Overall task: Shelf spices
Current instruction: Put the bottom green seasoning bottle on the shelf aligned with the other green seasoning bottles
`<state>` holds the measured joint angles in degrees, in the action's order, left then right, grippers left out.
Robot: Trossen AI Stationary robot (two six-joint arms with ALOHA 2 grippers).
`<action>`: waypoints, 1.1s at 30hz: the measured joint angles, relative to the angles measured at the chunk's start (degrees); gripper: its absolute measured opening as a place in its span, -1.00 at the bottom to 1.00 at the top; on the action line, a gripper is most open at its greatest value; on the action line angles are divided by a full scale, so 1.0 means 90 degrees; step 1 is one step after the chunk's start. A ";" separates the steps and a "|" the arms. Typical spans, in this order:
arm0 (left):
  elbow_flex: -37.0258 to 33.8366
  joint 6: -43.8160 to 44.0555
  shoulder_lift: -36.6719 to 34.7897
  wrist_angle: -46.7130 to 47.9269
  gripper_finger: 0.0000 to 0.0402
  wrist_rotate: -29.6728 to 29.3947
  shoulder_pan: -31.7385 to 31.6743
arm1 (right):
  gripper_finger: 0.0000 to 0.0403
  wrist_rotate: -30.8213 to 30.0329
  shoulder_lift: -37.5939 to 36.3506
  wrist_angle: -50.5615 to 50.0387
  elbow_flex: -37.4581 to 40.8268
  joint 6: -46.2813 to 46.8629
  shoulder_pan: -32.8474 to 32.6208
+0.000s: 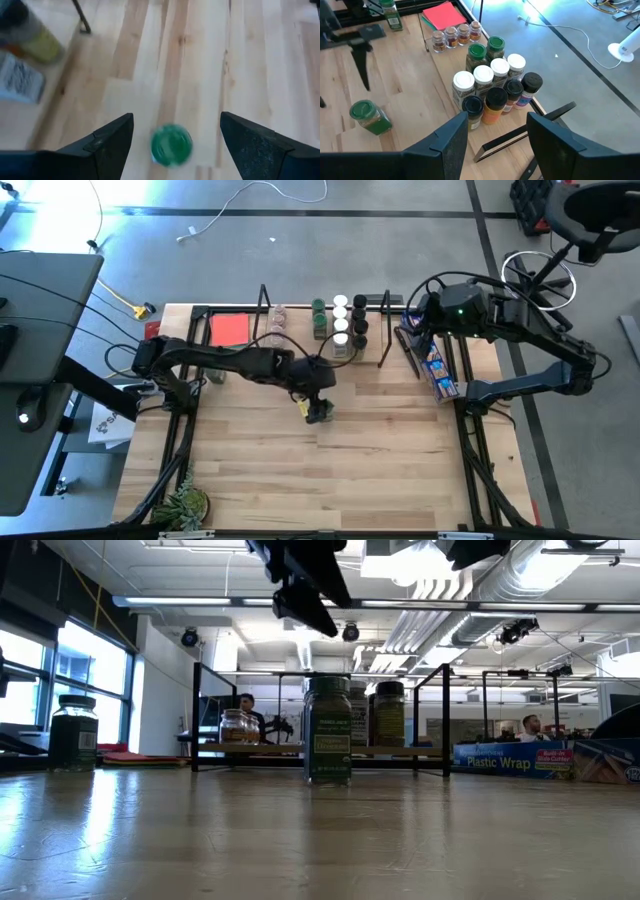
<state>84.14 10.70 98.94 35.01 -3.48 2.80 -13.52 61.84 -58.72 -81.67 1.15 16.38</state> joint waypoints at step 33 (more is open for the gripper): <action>-0.0205 -0.0602 0.0620 -0.0028 0.46 -0.0288 0.0397 | -0.02 -0.0005 0.0000 -0.0027 0.0000 -0.0129 0.0002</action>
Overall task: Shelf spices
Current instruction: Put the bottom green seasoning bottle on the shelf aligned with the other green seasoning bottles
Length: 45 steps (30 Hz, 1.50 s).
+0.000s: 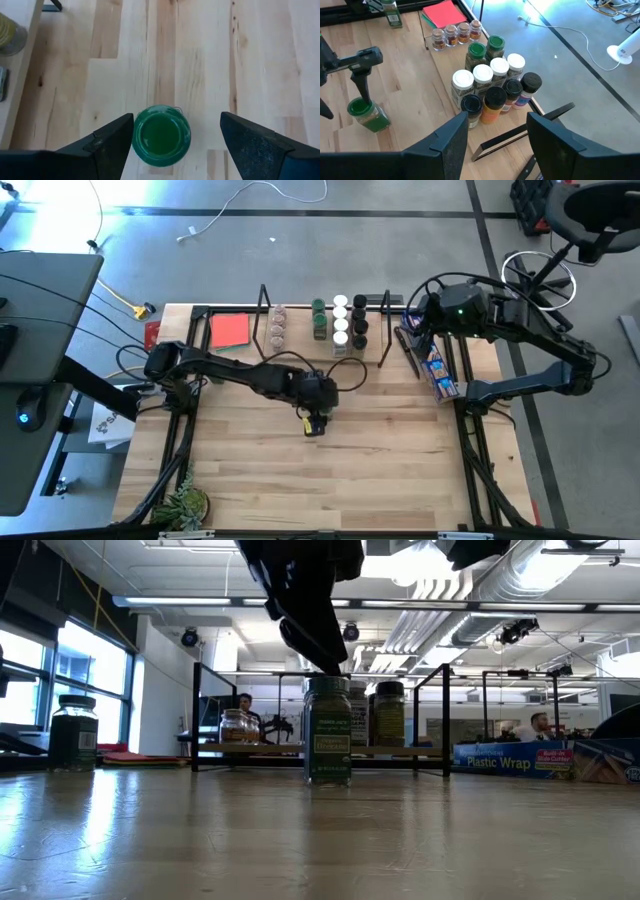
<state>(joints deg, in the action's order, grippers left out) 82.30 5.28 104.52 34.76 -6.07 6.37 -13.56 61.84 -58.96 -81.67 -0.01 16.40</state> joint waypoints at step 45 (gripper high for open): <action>0.0350 -0.1215 0.0499 0.0323 0.46 0.0674 -0.0457 | -0.02 -0.0010 0.0001 -0.0238 0.0000 0.0457 0.0000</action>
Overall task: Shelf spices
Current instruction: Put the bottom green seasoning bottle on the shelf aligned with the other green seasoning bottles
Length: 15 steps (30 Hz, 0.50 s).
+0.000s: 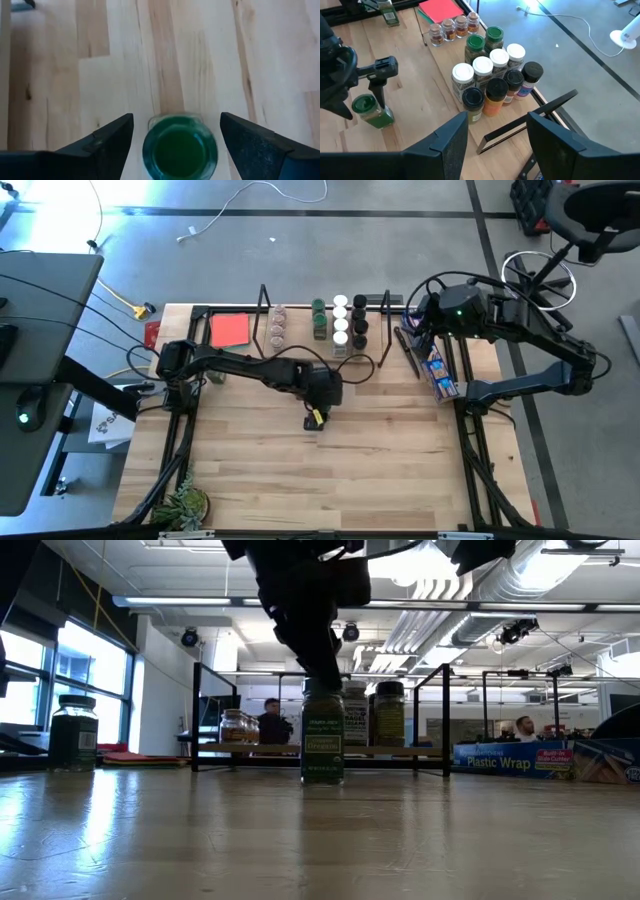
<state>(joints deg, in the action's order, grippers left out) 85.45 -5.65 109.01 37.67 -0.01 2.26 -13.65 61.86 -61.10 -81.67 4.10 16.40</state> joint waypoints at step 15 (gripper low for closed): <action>-0.0066 0.0239 0.0000 0.0314 0.29 0.0314 -0.0098 | -0.02 -0.0005 0.0000 -0.0007 0.0000 0.0000 0.0000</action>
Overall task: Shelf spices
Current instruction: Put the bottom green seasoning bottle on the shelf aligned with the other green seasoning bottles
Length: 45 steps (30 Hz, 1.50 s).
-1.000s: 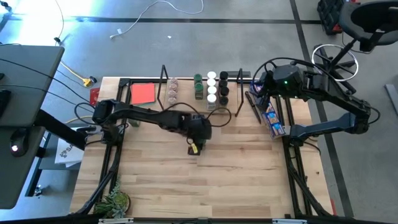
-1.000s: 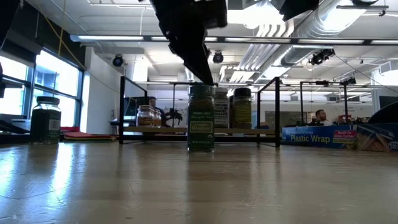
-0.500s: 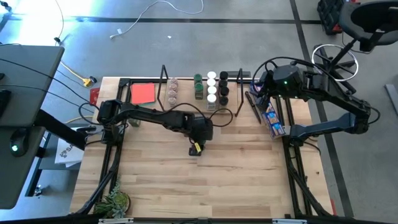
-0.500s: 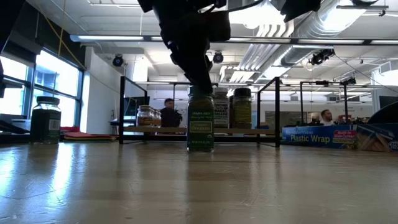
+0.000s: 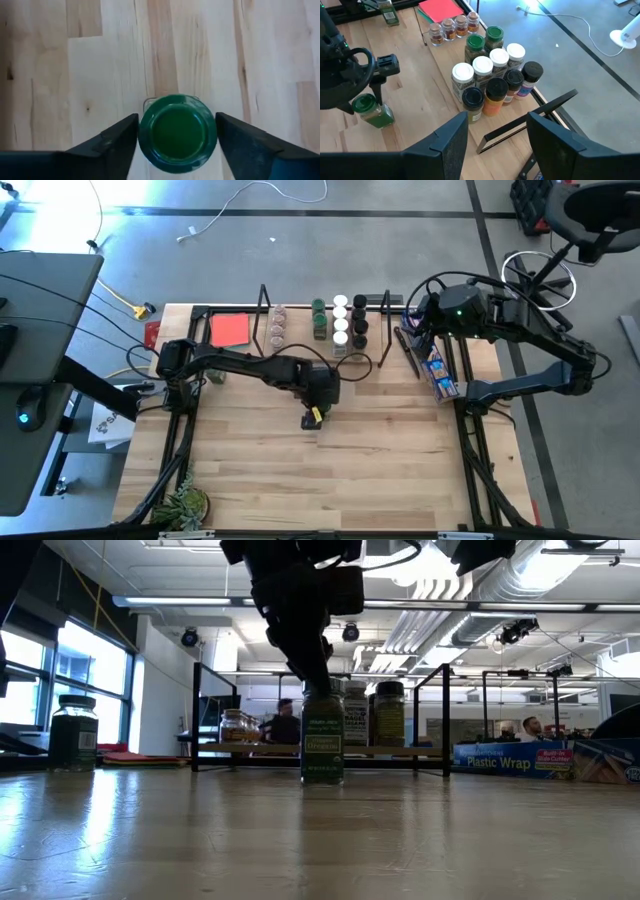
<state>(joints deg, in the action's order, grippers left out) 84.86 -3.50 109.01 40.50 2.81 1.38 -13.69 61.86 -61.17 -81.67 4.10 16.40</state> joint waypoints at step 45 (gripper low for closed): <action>0.1957 -0.3625 0.0223 0.1335 0.25 0.0161 -0.2972 | -0.02 -0.0849 0.0001 0.0452 0.0000 0.1445 0.0000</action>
<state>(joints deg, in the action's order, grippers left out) 102.48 -36.12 111.02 52.51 4.26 -25.36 -21.33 61.87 -57.10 -81.67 17.10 16.40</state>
